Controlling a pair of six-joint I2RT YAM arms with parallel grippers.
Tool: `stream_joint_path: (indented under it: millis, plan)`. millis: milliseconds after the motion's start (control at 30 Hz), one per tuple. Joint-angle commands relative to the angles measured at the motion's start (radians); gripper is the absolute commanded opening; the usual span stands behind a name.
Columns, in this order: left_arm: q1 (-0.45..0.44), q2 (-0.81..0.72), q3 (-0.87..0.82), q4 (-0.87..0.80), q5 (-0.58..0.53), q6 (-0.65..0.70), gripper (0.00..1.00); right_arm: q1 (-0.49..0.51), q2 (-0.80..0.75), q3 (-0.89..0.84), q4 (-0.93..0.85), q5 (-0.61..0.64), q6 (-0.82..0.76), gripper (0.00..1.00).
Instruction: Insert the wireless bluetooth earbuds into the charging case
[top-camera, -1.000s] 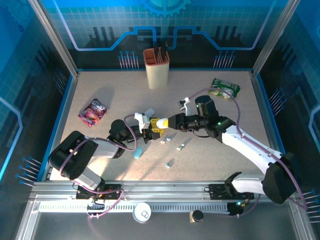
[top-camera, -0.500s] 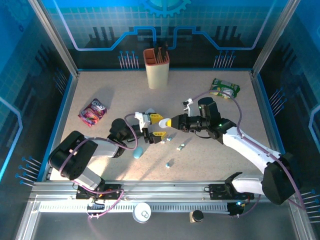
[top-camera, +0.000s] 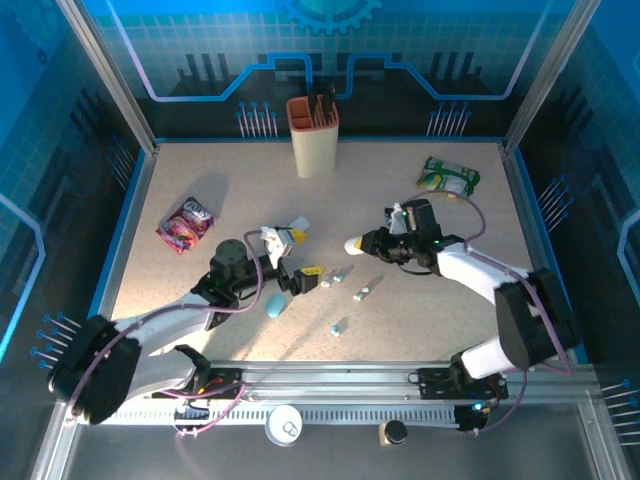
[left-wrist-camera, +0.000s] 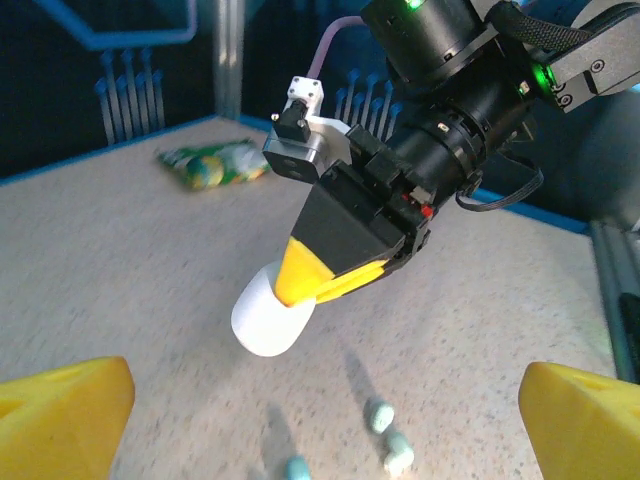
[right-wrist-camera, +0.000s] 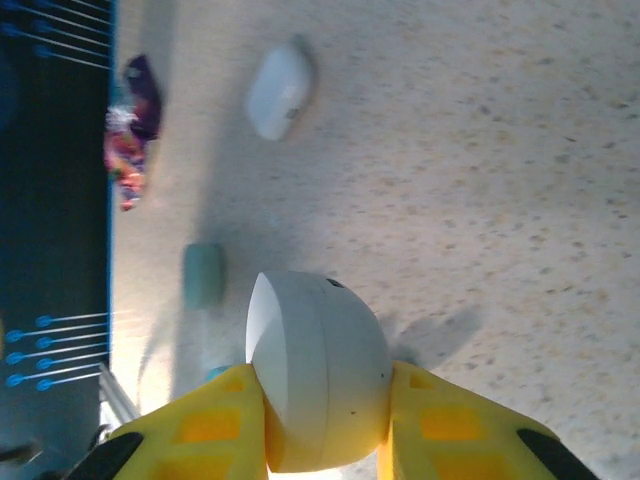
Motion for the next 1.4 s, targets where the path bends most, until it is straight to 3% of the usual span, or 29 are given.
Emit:
stream_joint_path:
  millis: [0,167,333,633,767,933,1167,1367]
  plan:
    - [-0.038,-0.085,0.062,-0.356,-0.219,0.000,0.99,-0.021,0.100,0.054,0.096,0.008,-0.025,0.20]
    - [-0.108,-0.164,0.116,-0.634,-0.448,-0.081,0.99,-0.024,0.253,0.095,0.141,-0.005,-0.023,0.22]
    - [-0.151,-0.176,0.176,-0.867,-0.610,-0.196,0.99,-0.025,0.304,0.096,0.134,0.024,-0.037,0.26]
    - [-0.155,-0.136,0.245,-1.140,-0.618,-0.400,0.99,-0.032,0.172,0.094,-0.021,0.135,-0.143,0.78]
    - [-0.156,-0.118,0.249,-1.208,-0.611,-0.470,0.99,-0.032,0.080,0.086,-0.097,0.175,-0.188,0.91]
    - [-0.177,-0.057,0.268,-1.285,-0.600,-0.496,0.98,-0.026,-0.029,0.056,-0.139,0.194,-0.227,0.93]
    - [-0.207,0.068,0.282,-1.282,-0.543,-0.512,0.91,-0.024,-0.048,0.041,-0.156,0.191,-0.238,0.94]
    - [-0.207,0.160,0.289,-1.249,-0.530,-0.476,0.77,-0.017,-0.041,0.045,-0.147,0.175,-0.230,0.93]
